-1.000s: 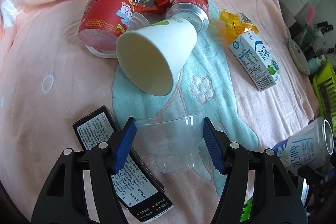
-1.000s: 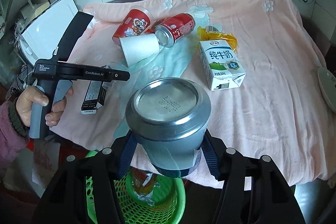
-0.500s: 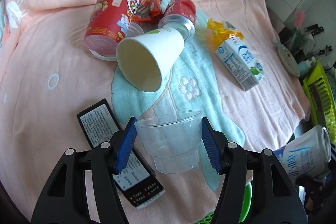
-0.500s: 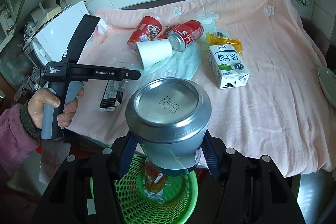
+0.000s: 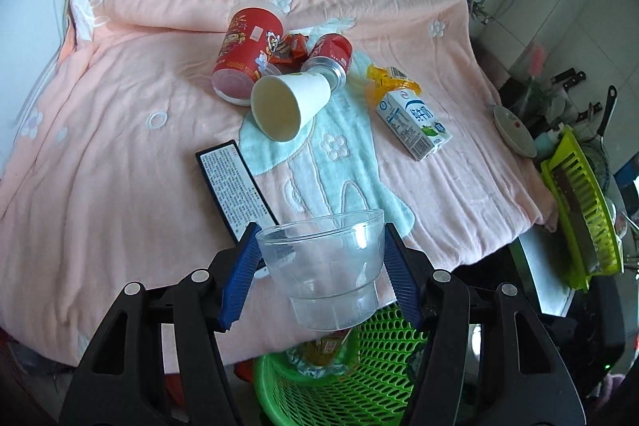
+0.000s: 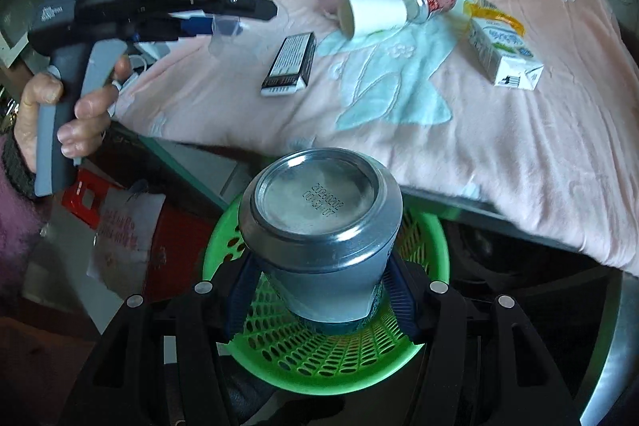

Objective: Collect trash
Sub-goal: 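Drop the can into the green basket with the right gripper while the left gripper grasps the plastic cup, then lower the clear plastic cup into the green basket and open the left gripper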

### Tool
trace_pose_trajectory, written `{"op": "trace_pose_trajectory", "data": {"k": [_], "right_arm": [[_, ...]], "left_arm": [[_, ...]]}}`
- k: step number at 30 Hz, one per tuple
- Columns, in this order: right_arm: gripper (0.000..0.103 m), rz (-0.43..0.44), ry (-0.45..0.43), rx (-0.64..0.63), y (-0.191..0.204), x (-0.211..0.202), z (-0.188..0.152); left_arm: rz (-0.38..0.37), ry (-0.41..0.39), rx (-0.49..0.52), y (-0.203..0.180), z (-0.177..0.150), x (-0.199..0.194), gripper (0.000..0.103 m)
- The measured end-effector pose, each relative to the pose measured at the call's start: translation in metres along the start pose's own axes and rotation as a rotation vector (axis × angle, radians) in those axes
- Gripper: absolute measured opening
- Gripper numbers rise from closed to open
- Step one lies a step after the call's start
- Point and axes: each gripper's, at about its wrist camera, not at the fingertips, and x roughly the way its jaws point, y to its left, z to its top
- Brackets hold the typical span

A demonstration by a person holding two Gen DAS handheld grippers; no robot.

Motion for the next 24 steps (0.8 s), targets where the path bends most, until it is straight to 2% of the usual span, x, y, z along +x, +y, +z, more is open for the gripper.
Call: {"op": "trace_pose_trajectory", "data": {"k": [6,11,13,15,19,24], "right_arm": [[0.056,0.041,0.052,-0.011,0.019,0.024,-0.025],[0.057,0.019,0.095,-0.053,0.030,0.044,-0.035],[0.059,0.044,0.117,-0.054,0.033,0.051,-0.039],[0.073,0.049,0.110,-0.049,0.034,0.053,-0.039],[0.074,0.063,0.079,-0.037,0.037,0.043,-0.042],[0.075,0.034,0.020,-0.016,0.029,0.012,-0.046]], "left_arm": [[0.019,-0.024,-0.038,0.009,-0.020,-0.025,0.060],[0.017,-0.036,-0.059,0.012,-0.029,-0.034,0.060],[0.017,-0.038,-0.059,0.011,-0.031,-0.037,0.060],[0.016,-0.038,-0.055,0.008,-0.035,-0.040,0.060],[0.007,-0.040,-0.046,0.002,-0.046,-0.047,0.060],[-0.016,-0.024,-0.029,-0.011,-0.065,-0.051,0.060]]}}
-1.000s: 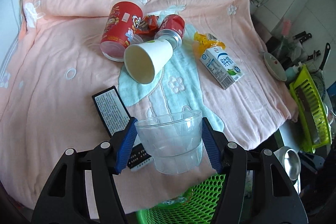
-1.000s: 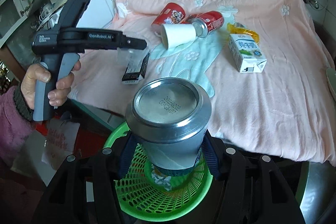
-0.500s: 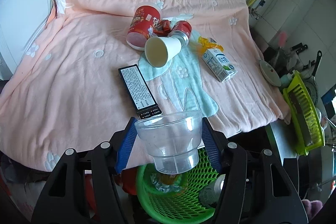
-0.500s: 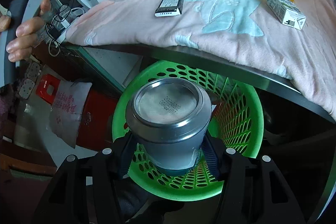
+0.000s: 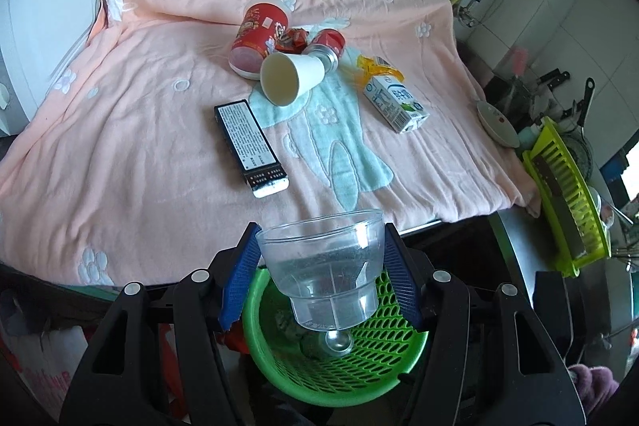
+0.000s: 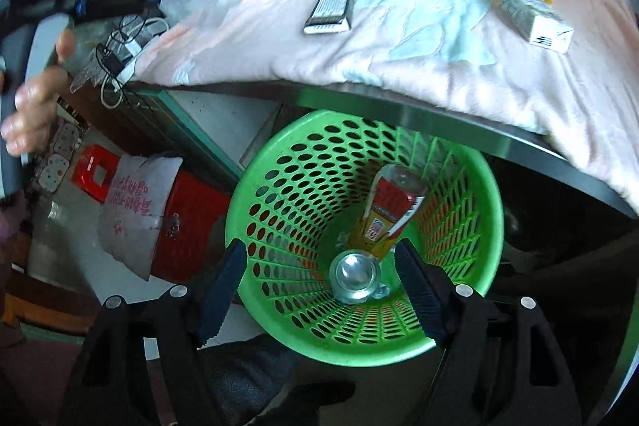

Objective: Collect trash
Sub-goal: 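Lower the clear plastic cup into the green basket and open the left gripper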

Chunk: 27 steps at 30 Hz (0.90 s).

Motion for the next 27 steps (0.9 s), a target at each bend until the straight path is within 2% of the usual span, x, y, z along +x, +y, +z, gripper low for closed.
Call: {"op": "trace_pose_trajectory", "data": {"k": [10,20,27], "right_arm": [[0.083,-0.099,-0.116,0.082,-0.026,-0.061,-0.021],[0.084,-0.112,-0.159,0.110,-0.033,-0.078,-0.028],[0.085,-0.108,-0.173,0.106,-0.038,-0.082,-0.022]], "left_arm": [[-0.054,0.102,0.022,-0.028,-0.048,0.021,0.061],[-0.055,0.171,0.010,-0.040,-0.073,0.039,0.064],[-0.039,0.175,0.007,-0.039,-0.071,0.037,0.078]]}}
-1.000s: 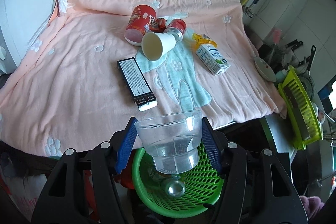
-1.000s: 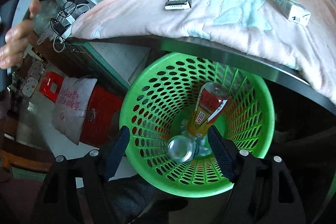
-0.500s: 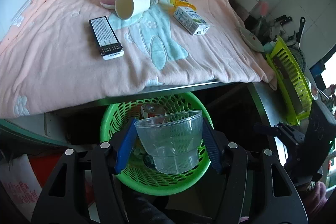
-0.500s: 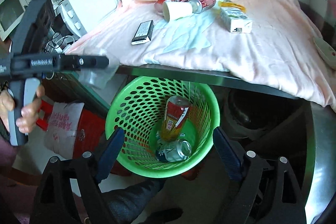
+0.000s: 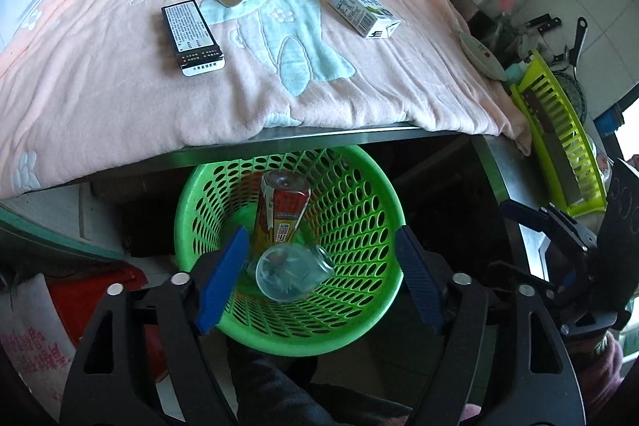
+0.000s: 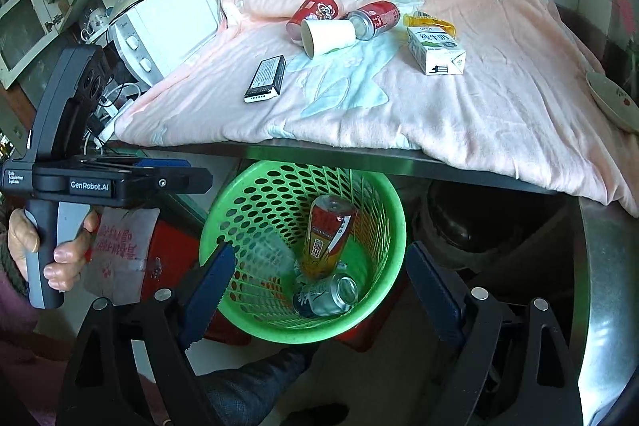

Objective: Collect trash
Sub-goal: 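Lower the clear plastic cup into the green basket and open the left gripper, then grasp the yellow snack packet with the right gripper while the left gripper approaches the black phone box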

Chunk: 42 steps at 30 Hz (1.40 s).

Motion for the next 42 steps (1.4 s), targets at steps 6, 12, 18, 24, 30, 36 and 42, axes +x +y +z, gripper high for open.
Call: {"op": "trace_pose_trajectory", "data": {"k": [6,12,18,24,30,36,42], "right_arm": [[0.085,-0.011,-0.003,0.007,-0.010,0.004,0.020],[0.085,-0.028,-0.007,0.019,-0.030,0.011,0.055],[0.085,-0.065,-0.009,0.014,-0.052,0.021,0.101],[0.085,-0.116,-0.004,-0.008,-0.073,0.040,0.151],[0.084,-0.144,0.007,-0.019,-0.090,0.065,0.198],[0.085,-0.149,0.034,0.028,-0.112,0.102,0.247],[0.089,-0.183,0.052,0.084,-0.135,0.141,0.291]], "left_arm": [[0.030,-0.020,-0.018,0.011,0.017,-0.006,0.078],[0.063,-0.057,-0.042,0.030,0.048,-0.017,0.078],[0.094,-0.079,-0.061,0.049,0.078,-0.021,0.078],[0.115,-0.077,-0.090,0.070,0.101,-0.014,0.078],[0.129,-0.067,-0.110,0.087,0.121,-0.003,0.078],[0.121,-0.045,-0.122,0.104,0.138,0.012,0.078],[0.105,-0.021,-0.127,0.116,0.155,0.027,0.080]]}}
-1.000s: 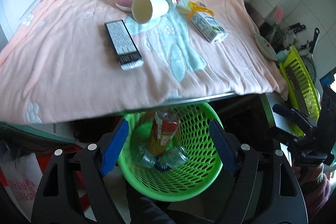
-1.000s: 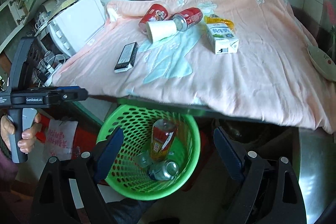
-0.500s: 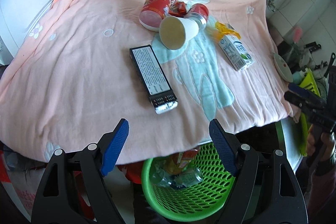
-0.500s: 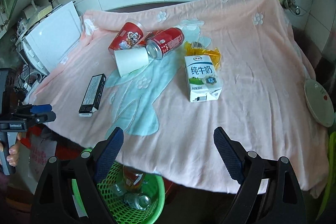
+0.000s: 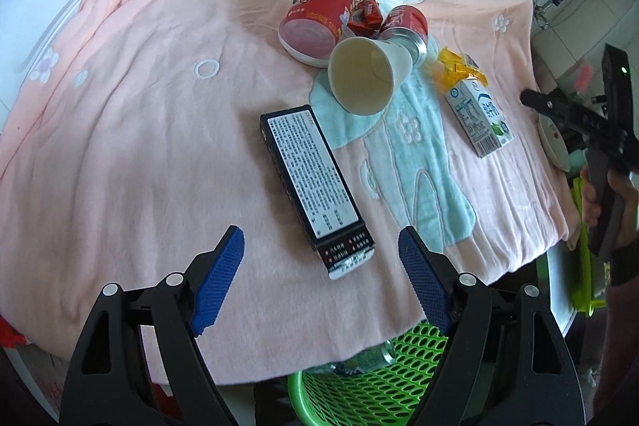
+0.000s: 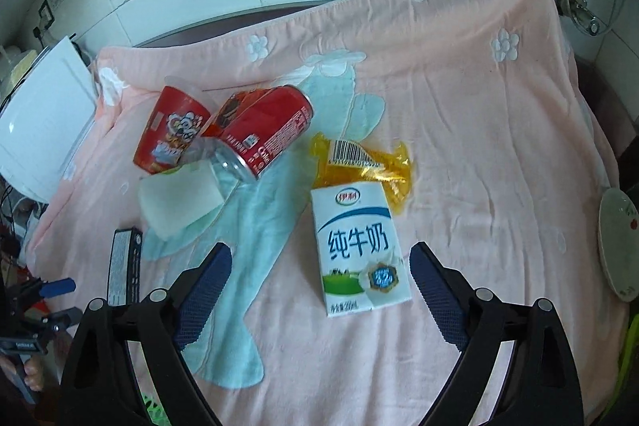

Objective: Collect trash
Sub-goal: 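Grasp the yellow snack packet with the right gripper while the left gripper approaches the black phone box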

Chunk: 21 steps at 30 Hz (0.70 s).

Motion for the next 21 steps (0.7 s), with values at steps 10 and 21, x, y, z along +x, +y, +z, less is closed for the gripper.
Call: {"op": "trace_pose_trajectory", "data": {"k": [10,21], "right_arm": [[0.091,0.004,0.059,0.136,-0.029,0.063,0.049],[0.092,-0.021,0.143,0.230,-0.052,0.116,0.060]], "left_arm": [[0.005,0.044,-0.003,0.005,0.025,0.029,0.087],[-0.009,0.085,-0.014,0.006,0.035,0.056,0.088]]}}
